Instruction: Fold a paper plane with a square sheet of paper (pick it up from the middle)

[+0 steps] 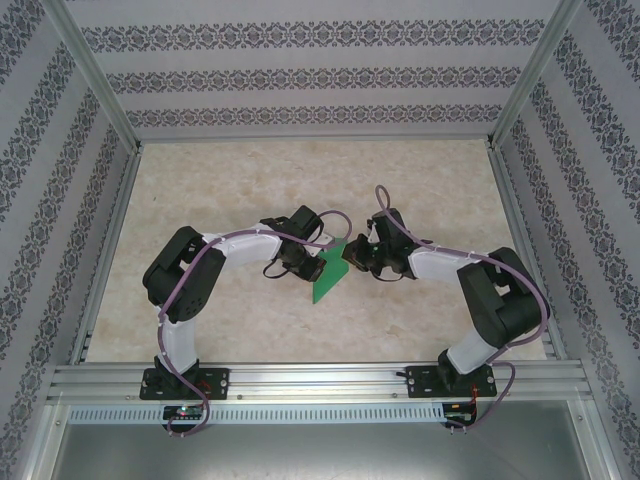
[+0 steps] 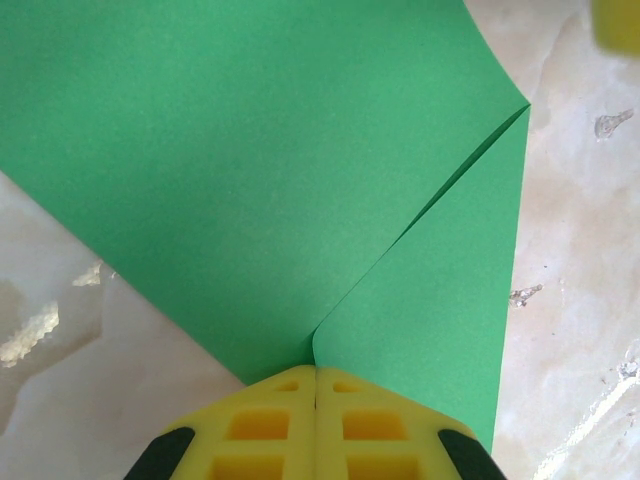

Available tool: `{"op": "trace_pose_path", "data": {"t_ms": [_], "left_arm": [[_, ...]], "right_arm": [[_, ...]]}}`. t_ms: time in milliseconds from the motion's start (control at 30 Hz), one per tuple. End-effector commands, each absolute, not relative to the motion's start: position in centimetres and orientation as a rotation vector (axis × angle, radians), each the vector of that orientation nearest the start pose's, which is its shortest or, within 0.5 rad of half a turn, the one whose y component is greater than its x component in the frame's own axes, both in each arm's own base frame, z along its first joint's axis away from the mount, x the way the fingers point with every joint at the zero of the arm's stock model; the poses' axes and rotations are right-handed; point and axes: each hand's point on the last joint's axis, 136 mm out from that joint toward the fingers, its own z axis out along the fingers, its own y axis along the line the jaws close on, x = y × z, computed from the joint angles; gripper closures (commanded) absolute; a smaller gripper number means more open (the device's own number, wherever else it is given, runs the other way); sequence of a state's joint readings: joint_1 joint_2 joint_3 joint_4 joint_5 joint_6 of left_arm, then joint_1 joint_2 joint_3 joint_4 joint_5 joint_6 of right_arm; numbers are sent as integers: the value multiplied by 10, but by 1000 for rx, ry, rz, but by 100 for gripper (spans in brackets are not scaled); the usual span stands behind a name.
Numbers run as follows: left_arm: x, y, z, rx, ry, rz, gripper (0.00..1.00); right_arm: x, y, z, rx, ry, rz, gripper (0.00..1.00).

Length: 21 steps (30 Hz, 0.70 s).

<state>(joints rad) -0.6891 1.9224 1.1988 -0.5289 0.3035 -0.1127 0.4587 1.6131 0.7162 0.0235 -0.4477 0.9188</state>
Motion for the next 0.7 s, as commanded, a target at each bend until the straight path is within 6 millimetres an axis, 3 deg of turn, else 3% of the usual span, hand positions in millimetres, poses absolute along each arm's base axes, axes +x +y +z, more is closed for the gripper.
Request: {"op": "trace_pose_path", "data": {"t_ms": [0, 300, 400, 533, 667], "left_arm": [[273, -276, 0, 876, 2873, -479, 100], [271, -274, -1, 868, 2876, -481, 100], [271, -273, -1, 869, 2876, -471, 100], [271, -271, -2, 864, 2880, -463, 100], [270, -271, -3, 864, 2880, -466, 100]], "right_arm": [[300, 238, 30, 406, 2683, 1097, 89], [296, 225, 1, 420, 2767, 992, 89], [297, 228, 13, 404, 2738, 1024, 88], [298, 229, 45, 383, 2662, 1062, 87], [282, 236, 58, 387, 2632, 1113, 87]]}}
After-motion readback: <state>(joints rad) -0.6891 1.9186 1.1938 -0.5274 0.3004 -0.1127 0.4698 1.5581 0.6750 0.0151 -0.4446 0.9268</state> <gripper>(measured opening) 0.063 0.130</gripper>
